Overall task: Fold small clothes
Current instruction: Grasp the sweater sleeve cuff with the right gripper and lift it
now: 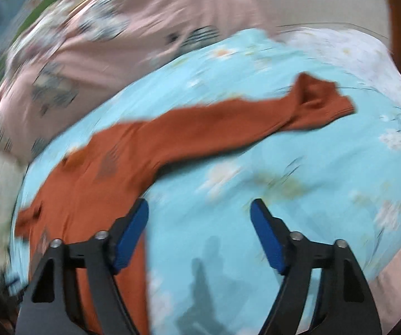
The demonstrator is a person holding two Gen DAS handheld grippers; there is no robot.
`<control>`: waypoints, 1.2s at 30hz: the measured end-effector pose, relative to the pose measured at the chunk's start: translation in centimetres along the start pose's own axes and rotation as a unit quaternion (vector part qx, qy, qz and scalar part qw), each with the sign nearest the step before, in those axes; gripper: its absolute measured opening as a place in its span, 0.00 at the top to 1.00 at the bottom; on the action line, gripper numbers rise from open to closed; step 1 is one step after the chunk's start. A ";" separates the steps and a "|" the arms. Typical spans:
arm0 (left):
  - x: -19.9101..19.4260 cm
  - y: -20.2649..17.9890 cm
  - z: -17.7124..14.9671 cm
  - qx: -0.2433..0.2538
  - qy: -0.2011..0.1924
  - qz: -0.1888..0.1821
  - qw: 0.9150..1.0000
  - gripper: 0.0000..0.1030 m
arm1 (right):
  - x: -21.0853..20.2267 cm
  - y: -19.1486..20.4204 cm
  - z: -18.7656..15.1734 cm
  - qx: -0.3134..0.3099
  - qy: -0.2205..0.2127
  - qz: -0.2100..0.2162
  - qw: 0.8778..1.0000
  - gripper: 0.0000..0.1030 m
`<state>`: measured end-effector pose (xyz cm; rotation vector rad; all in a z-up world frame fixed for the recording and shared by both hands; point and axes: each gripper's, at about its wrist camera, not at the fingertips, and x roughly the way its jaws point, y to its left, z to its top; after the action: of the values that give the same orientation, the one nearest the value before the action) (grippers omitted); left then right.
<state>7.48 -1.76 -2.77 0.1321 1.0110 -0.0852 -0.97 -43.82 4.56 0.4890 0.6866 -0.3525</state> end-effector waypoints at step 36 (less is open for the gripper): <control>3.7 -0.5 4.0 -0.013 0.018 -0.030 0.999 0.05 | 11.3 18.0 7.4 -0.109 0.041 0.185 0.976 0.92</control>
<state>12.78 -2.89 -3.86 0.0787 1.0516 -0.1247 19.28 -34.47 7.49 0.4118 0.6882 0.0937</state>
